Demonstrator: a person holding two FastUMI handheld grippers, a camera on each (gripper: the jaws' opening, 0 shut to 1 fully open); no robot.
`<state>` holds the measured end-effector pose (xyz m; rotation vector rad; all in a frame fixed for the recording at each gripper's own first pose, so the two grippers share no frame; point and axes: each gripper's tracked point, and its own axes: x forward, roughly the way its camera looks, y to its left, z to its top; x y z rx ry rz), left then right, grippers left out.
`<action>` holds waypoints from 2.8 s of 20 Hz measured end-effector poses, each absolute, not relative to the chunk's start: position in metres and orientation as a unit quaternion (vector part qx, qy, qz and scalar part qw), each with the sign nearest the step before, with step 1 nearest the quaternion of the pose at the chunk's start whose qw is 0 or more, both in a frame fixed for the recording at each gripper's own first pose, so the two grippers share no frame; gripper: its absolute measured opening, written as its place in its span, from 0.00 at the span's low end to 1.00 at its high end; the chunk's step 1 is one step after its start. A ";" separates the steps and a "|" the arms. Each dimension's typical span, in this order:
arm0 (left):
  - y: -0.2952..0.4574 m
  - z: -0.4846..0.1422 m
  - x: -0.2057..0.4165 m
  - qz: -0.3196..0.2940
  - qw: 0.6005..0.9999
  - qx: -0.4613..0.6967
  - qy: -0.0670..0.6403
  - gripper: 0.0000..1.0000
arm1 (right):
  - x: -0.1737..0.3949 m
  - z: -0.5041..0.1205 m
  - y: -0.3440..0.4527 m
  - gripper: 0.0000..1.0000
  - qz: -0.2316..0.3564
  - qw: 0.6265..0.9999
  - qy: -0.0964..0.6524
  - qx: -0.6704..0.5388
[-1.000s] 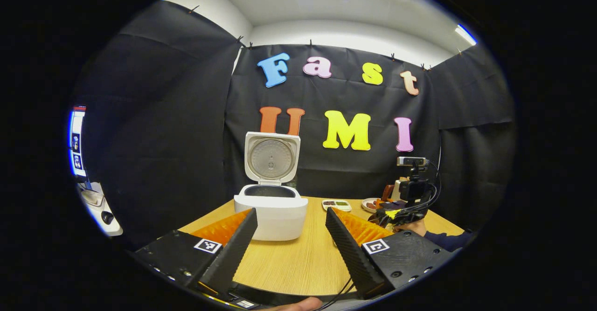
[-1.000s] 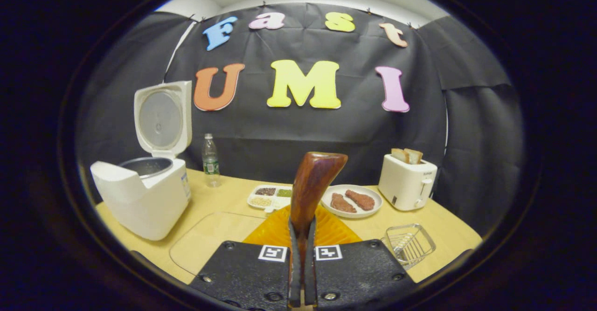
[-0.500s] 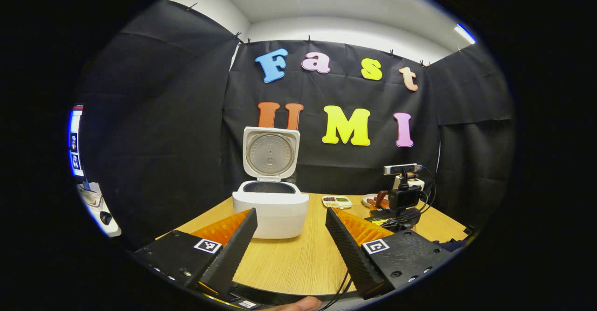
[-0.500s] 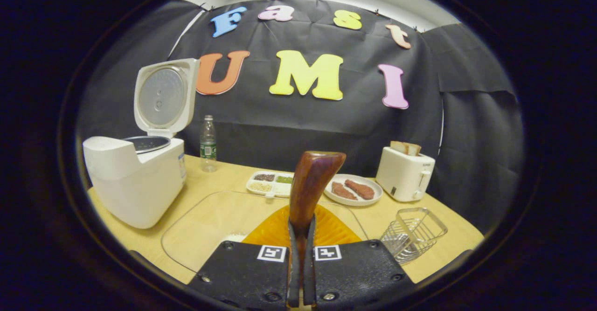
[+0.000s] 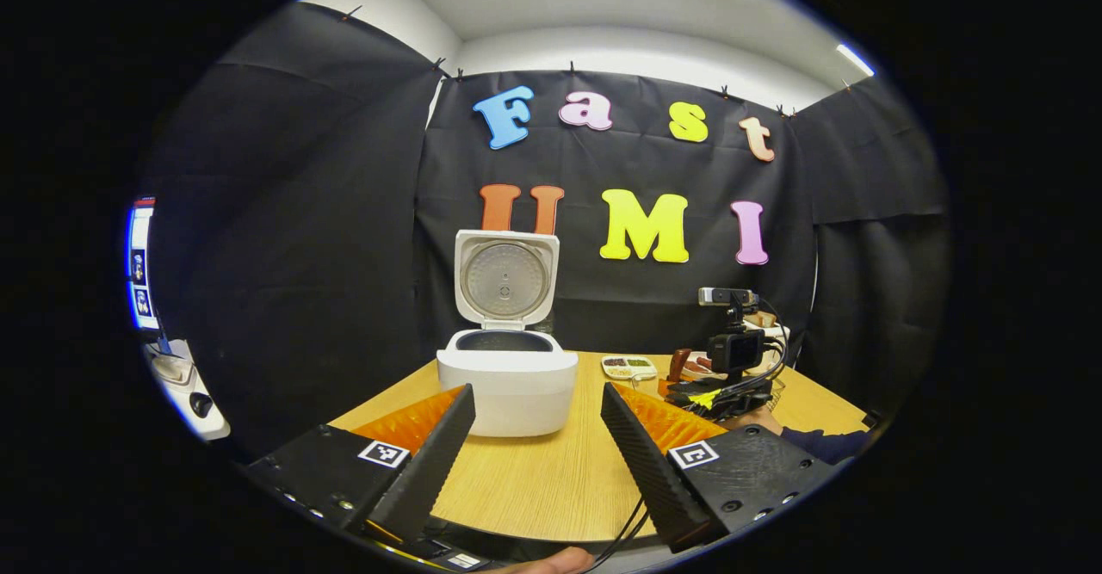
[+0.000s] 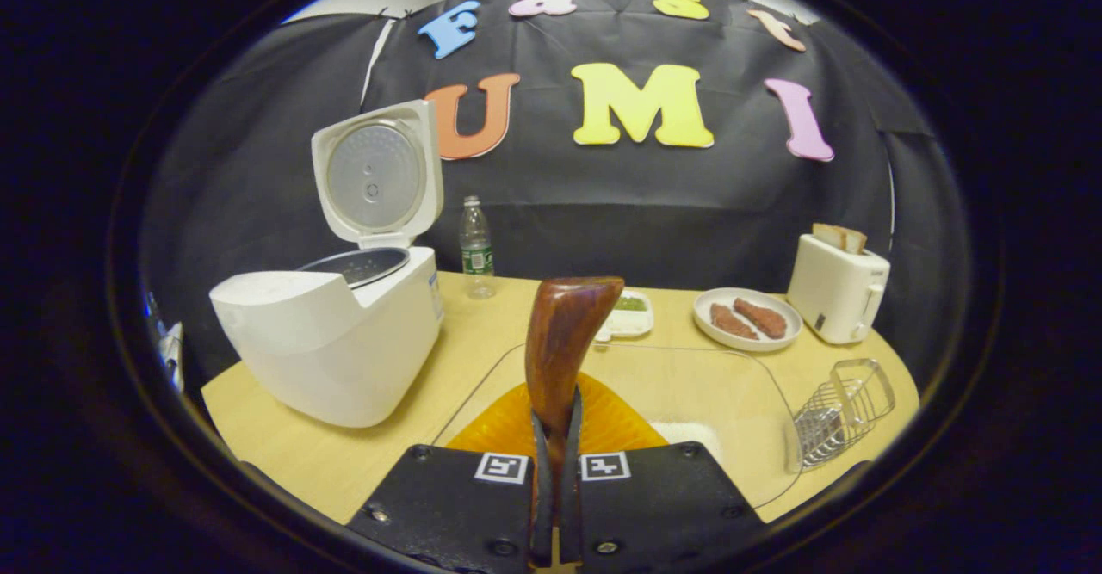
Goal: Close the left gripper, press the button to open the rice cooker; take a wooden spoon from the chopstick holder with the right hand, scoop a spoonful of rice and pour it into the rice cooker, then put the wooden spoon back into the chopstick holder.
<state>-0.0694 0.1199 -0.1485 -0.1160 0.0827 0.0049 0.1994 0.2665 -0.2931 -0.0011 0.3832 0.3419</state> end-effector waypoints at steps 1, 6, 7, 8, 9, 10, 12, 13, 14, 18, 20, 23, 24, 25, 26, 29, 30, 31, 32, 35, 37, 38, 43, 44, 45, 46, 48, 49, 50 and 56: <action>0.120 -0.149 -0.070 0.002 0.997 -0.058 0.042 0.94 | 0.200 -0.294 0.268 0.09 0.184 0.961 0.203 0.024; 0.114 -0.147 -0.069 0.001 0.998 -0.046 0.039 0.94 | 0.211 -0.297 0.264 0.09 0.228 0.931 0.250 0.135; 0.112 -0.147 -0.070 0.001 0.998 -0.041 0.040 0.94 | 0.211 -0.299 0.261 0.08 0.229 0.926 0.259 0.154; 0.113 -0.147 -0.068 0.002 0.999 -0.038 0.039 0.94 | 0.213 -0.300 0.257 0.08 0.225 0.919 0.270 0.179; 0.113 -0.147 -0.068 0.003 0.999 -0.037 0.040 0.94 | 0.216 -0.301 0.252 0.09 0.220 0.911 0.281 0.209; 0.114 -0.146 -0.067 0.004 0.999 -0.037 0.039 0.94 | 0.220 -0.298 0.249 0.09 0.214 0.903 0.288 0.234; 0.115 -0.144 -0.067 0.006 0.998 -0.039 0.038 0.94 | 0.219 -0.285 0.244 0.09 0.221 0.897 0.280 0.260; 0.116 -0.145 -0.068 0.008 0.998 -0.040 0.039 0.94 | 0.218 -0.277 0.239 0.09 0.223 0.896 0.272 0.271; 0.116 -0.145 -0.067 0.009 0.998 -0.039 0.040 0.94 | 0.219 -0.270 0.233 0.09 0.221 0.896 0.265 0.279; 0.114 -0.140 -0.069 0.006 0.999 -0.040 0.037 0.94 | 0.225 -0.251 0.207 0.09 0.202 0.896 0.246 0.310; 0.116 -0.138 -0.070 0.007 0.999 -0.035 0.034 0.94 | 0.227 -0.244 0.190 0.09 0.190 0.894 0.236 0.331; 0.114 -0.134 -0.069 0.009 0.999 -0.033 0.032 0.94 | 0.228 -0.238 0.173 0.08 0.180 0.880 0.234 0.372; 0.113 -0.133 -0.069 0.009 0.999 -0.033 0.032 0.94 | 0.229 -0.237 0.167 0.09 0.178 0.872 0.234 0.392; 0.113 -0.131 -0.070 0.010 0.999 -0.032 0.032 0.94 | 0.229 -0.236 0.162 0.09 0.173 0.864 0.234 0.412; 0.115 -0.131 -0.069 0.012 0.999 -0.032 0.032 0.94 | 0.230 -0.233 0.159 0.08 0.172 0.856 0.232 0.428; 0.114 -0.125 -0.066 0.014 0.999 -0.027 0.036 0.94 | 0.229 -0.217 0.148 0.08 0.173 0.817 0.221 0.504; 0.116 -0.122 -0.065 0.017 0.999 -0.025 0.037 0.94 | 0.228 -0.209 0.146 0.08 0.180 0.794 0.219 0.538; 0.117 -0.119 -0.063 0.020 0.999 -0.024 0.037 0.94 | 0.228 -0.197 0.146 0.08 0.191 0.769 0.212 0.572; 0.119 -0.117 -0.062 0.022 0.999 -0.022 0.037 0.94 | 0.228 -0.186 0.147 0.08 0.203 0.748 0.208 0.597; 0.126 -0.114 -0.062 0.027 0.999 -0.016 0.036 0.94 | 0.230 -0.162 0.155 0.08 0.226 0.723 0.207 0.619; 0.131 -0.112 -0.060 0.031 0.999 -0.015 0.034 0.94 | 0.232 -0.143 0.172 0.08 0.248 0.706 0.211 0.630; 0.133 -0.111 -0.060 0.031 0.999 -0.016 0.034 0.94 | 0.230 -0.132 0.185 0.08 0.261 0.693 0.216 0.637; 0.149 -0.105 -0.062 0.038 0.998 -0.037 0.031 0.94 | 0.248 -0.091 0.240 0.08 0.290 0.698 0.213 0.620; 0.152 -0.104 -0.063 0.038 0.998 -0.041 0.030 0.94 | 0.252 -0.086 0.256 0.08 0.296 0.697 0.218 0.616; 0.157 -0.104 -0.066 0.043 0.998 -0.041 0.028 0.94 | 0.255 -0.081 0.270 0.08 0.300 0.696 0.226 0.612; 0.164 -0.104 -0.068 0.048 0.998 -0.040 0.023 0.94 | 0.261 -0.079 0.284 0.08 0.303 0.699 0.230 0.606; 0.177 -0.107 -0.071 0.063 0.997 -0.043 0.019 0.94 | 0.271 -0.081 0.314 0.08 0.310 0.723 0.242 0.568; 0.181 -0.110 -0.073 0.067 0.997 -0.043 0.020 0.94 | 0.275 -0.085 0.328 0.08 0.306 0.738 0.248 0.548; 0.183 -0.114 -0.076 0.070 0.996 -0.041 0.026 0.94 | 0.278 -0.086 0.341 0.08 0.304 0.749 0.254 0.531; 0.203 -0.106 -0.094 0.088 0.995 -0.045 0.022 0.94 | 0.303 -0.097 0.408 0.08 0.297 0.785 0.278 0.467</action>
